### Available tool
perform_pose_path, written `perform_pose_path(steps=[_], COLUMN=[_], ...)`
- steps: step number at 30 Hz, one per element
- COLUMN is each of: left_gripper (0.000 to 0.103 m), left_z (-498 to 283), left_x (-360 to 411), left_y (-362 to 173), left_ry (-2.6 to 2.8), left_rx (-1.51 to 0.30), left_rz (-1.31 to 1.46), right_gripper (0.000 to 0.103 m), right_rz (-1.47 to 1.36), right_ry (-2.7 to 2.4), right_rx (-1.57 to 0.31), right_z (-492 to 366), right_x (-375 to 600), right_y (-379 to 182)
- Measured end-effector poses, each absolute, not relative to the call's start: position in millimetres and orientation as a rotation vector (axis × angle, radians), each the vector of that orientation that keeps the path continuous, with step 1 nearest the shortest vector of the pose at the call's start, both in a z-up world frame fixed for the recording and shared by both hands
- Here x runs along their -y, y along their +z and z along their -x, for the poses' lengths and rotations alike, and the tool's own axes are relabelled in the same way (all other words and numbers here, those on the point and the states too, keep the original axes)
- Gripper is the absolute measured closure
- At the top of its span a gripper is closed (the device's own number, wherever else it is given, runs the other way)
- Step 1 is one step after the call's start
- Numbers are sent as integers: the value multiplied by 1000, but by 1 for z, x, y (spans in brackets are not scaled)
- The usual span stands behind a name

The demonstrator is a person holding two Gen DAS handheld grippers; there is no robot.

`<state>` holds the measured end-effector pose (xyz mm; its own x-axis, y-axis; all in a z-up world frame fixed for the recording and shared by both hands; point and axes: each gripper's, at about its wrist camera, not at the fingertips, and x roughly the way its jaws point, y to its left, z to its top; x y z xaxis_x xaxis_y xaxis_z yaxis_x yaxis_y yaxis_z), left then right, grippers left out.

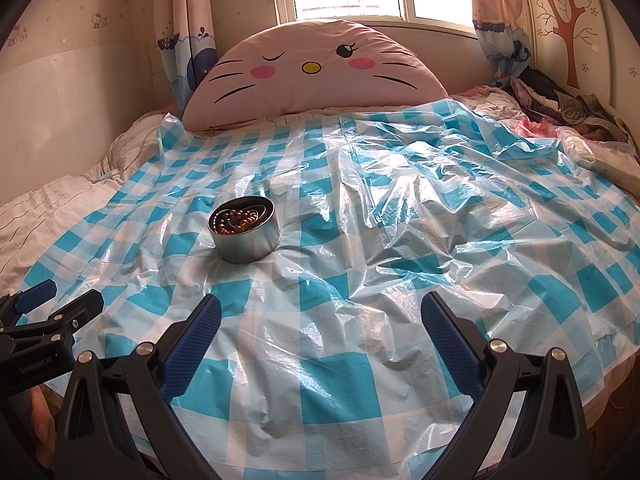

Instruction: Organize jewelry

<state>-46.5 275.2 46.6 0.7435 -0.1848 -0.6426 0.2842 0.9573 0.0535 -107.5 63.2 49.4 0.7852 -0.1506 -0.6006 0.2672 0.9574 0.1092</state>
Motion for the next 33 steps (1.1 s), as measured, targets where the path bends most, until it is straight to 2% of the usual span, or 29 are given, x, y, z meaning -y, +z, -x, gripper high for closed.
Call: perform_pose_path(steps=[16, 22, 28, 33], left_gripper=[7, 8, 8, 8], left_z=[36, 48, 36, 41], left_x=[-275, -290, -293, -287], left_y=[42, 51, 44, 42], left_ry=[-254, -231, -227, -213], left_rx=[-735, -622, -716, -707], left_rz=[-182, -139, -103, -118], right_gripper=[7, 7, 7, 7], right_rz=[-192, -192, -183, -185], right_ry=[-227, -228, -233, -232], right_rx=[-630, -631, -635, -636], right_z=[108, 107, 107, 107], right_x=[-63, -64, -66, -66], right_y=[49, 49, 49, 49])
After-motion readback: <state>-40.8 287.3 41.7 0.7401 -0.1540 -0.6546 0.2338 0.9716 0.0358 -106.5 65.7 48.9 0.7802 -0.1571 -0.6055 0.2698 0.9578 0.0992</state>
